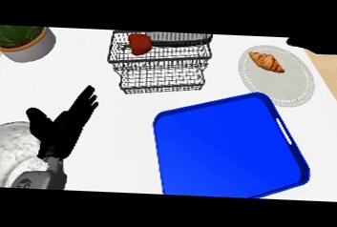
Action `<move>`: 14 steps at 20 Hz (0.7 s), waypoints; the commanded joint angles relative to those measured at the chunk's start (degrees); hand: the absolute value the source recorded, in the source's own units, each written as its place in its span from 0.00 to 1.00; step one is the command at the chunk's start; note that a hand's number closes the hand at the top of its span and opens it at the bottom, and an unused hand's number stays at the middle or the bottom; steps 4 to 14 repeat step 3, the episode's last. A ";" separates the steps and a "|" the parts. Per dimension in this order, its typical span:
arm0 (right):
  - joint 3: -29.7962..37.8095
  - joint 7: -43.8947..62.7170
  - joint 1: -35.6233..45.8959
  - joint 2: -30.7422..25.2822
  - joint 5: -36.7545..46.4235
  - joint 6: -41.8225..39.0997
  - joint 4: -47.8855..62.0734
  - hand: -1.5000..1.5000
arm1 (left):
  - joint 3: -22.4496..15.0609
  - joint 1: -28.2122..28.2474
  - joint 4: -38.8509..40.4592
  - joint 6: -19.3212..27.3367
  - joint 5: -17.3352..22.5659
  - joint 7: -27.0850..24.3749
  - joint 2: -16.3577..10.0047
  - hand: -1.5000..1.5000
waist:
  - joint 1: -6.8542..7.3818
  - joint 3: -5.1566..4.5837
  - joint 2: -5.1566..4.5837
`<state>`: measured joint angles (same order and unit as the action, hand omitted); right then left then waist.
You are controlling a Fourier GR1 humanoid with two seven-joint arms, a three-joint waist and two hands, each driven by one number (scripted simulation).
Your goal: Pick the bell pepper from the tray and place it in the tiered basket
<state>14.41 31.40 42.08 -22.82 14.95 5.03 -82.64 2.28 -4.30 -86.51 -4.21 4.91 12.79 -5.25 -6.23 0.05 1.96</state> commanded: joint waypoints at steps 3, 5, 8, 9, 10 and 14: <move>9.67 4.44 -16.60 -7.99 -11.23 -10.34 -20.92 0.00 | -0.01 1.70 -0.55 -0.38 0.08 -1.59 0.16 0.50 | 1.08 -0.02 -0.58; 9.67 4.44 -16.60 -7.99 -11.23 -10.34 -20.92 0.00 | -0.01 1.70 -0.55 -0.38 0.08 -1.59 0.16 0.50 | 1.08 -0.02 -0.58; 9.67 4.44 -16.60 -7.99 -11.23 -10.34 -20.92 0.00 | -0.01 1.70 -0.55 -0.38 0.08 -1.59 0.16 0.50 | 1.08 -0.02 -0.58; 9.67 4.44 -16.60 -7.99 -11.23 -10.34 -20.92 0.00 | -0.01 1.70 -0.55 -0.38 0.08 -1.59 0.16 0.50 | 1.08 -0.02 -0.58; 9.67 4.44 -16.60 -7.99 -11.23 -10.34 -20.92 0.00 | -0.01 1.70 -0.55 -0.38 0.08 -1.59 0.16 0.50 | 1.08 -0.02 -0.58; 9.67 4.44 -16.60 -7.99 -11.23 -10.34 -20.92 0.00 | -0.01 1.70 -0.55 -0.38 0.08 -1.59 0.16 0.50 | 1.08 -0.02 -0.58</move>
